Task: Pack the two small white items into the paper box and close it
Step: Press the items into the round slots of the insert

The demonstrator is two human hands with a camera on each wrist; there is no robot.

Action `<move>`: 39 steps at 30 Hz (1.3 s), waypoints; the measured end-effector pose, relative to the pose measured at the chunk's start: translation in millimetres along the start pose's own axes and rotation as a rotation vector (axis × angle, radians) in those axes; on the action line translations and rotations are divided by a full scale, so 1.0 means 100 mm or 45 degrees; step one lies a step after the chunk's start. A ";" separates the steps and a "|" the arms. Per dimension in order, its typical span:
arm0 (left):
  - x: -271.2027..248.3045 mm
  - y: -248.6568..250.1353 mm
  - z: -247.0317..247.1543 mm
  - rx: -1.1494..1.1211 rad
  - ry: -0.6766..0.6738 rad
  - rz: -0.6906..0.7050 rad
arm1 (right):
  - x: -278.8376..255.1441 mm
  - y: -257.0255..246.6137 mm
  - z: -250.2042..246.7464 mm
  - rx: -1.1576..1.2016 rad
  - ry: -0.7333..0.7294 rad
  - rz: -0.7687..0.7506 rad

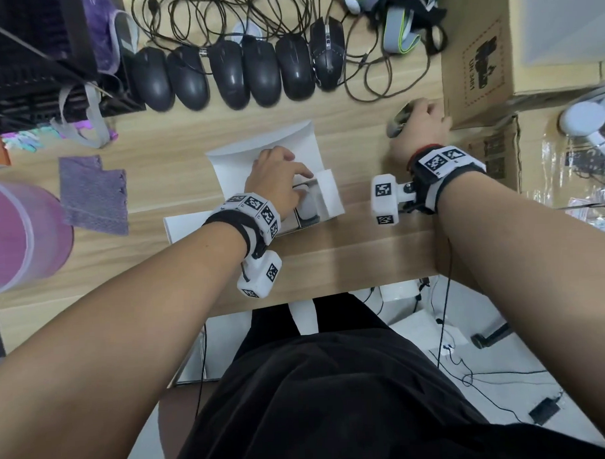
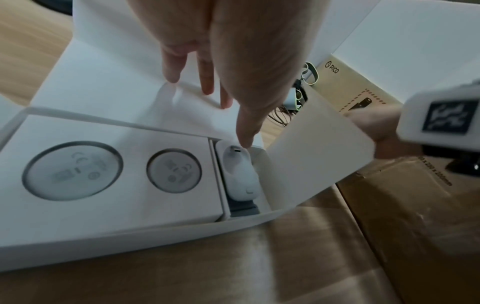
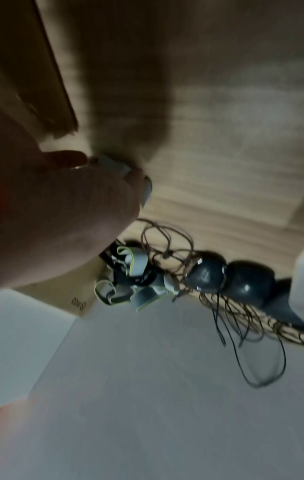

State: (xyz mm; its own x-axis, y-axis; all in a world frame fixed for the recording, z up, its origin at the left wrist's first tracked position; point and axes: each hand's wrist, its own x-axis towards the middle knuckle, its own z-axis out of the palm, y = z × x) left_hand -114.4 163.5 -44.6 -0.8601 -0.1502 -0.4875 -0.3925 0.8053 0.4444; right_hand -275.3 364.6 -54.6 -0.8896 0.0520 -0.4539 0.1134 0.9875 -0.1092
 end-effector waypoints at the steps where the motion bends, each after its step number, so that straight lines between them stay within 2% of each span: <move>1: 0.00 -0.01 0.00 -0.018 0.009 -0.004 | 0.02 0.05 0.03 -0.114 0.002 -0.013; 5: -0.02 -0.03 0.01 -0.075 0.048 -0.007 | 0.04 0.07 0.07 -0.230 0.024 -0.037; 10: -0.02 -0.02 -0.07 -0.079 0.076 0.023 | -0.05 0.01 0.05 0.031 -0.109 -0.097; 14: -0.05 0.04 -0.19 -0.130 0.084 0.029 | -0.25 -0.20 -0.18 0.342 -0.170 -0.350; 16: -0.09 0.07 -0.26 -0.254 0.087 -0.005 | -0.38 -0.36 -0.33 0.462 -0.203 -0.500; 18: -0.16 0.10 -0.34 -0.371 0.091 -0.014 | -0.52 -0.49 -0.47 0.558 -0.308 -0.589; 21: -0.27 0.14 -0.49 -0.593 0.103 -0.029 | -0.74 -0.63 -0.65 0.806 -0.644 -0.602; 23: -0.35 0.16 -0.60 -0.814 0.127 -0.052 | -0.87 -0.71 -0.72 0.824 -0.737 -0.644; 25: -0.41 0.16 -0.71 -0.935 0.215 -0.086 | -0.97 -0.80 -0.76 0.794 -0.733 -0.693; 30: -0.49 0.07 -0.93 -0.973 0.398 -0.069 | -1.14 -0.96 -0.85 0.664 -0.653 -0.812; 35: -0.53 -0.04 -1.08 -1.024 0.263 0.054 | -1.27 -1.08 -0.88 0.785 -0.620 -0.876; 39: -0.55 -0.14 -1.10 -1.010 0.208 0.085 | -1.30 -1.12 -0.88 0.909 -0.538 -0.884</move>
State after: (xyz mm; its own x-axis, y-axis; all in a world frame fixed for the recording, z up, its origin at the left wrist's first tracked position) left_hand -97.2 97.5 58.4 -0.9024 -0.2476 -0.3527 -0.4003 0.1785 0.8988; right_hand -210.9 260.1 94.3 -0.6502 -0.6756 -0.3475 -0.0031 0.4598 -0.8880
